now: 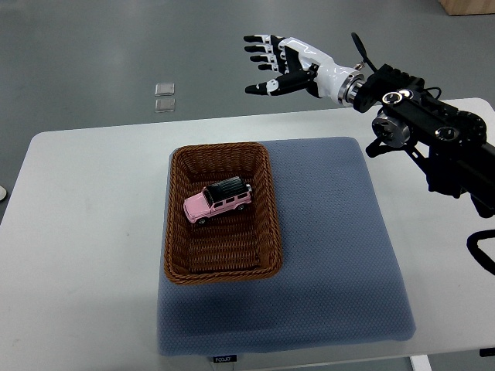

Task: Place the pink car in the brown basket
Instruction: 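Open the right hand to release the car and raise it away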

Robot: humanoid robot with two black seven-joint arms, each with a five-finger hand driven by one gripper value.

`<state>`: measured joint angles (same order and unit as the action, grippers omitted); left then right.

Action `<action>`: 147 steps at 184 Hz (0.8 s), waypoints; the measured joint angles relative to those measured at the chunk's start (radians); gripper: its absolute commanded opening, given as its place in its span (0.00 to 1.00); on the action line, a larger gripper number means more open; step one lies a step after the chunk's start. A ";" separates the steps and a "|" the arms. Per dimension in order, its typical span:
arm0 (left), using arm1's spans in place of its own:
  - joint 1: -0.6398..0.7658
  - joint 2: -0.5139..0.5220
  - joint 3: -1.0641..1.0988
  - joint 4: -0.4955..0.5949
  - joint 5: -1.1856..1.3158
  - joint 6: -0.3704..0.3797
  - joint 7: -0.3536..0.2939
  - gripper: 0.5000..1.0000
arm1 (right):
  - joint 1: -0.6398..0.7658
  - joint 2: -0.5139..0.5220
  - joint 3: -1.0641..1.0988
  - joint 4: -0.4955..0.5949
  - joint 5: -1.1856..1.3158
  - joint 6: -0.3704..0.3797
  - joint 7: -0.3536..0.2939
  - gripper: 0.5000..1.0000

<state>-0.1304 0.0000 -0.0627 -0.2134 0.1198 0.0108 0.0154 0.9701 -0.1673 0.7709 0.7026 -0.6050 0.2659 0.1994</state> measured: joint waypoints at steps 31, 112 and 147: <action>0.000 0.000 0.001 -0.003 0.000 0.000 0.000 1.00 | -0.154 0.014 0.208 0.001 0.278 0.001 0.004 0.81; 0.000 0.000 0.003 -0.005 0.000 0.000 0.000 1.00 | -0.352 0.073 0.259 -0.012 0.560 0.024 0.106 0.82; 0.000 0.000 0.004 -0.009 0.001 0.000 0.000 1.00 | -0.354 0.074 0.256 -0.013 0.559 0.034 0.106 0.82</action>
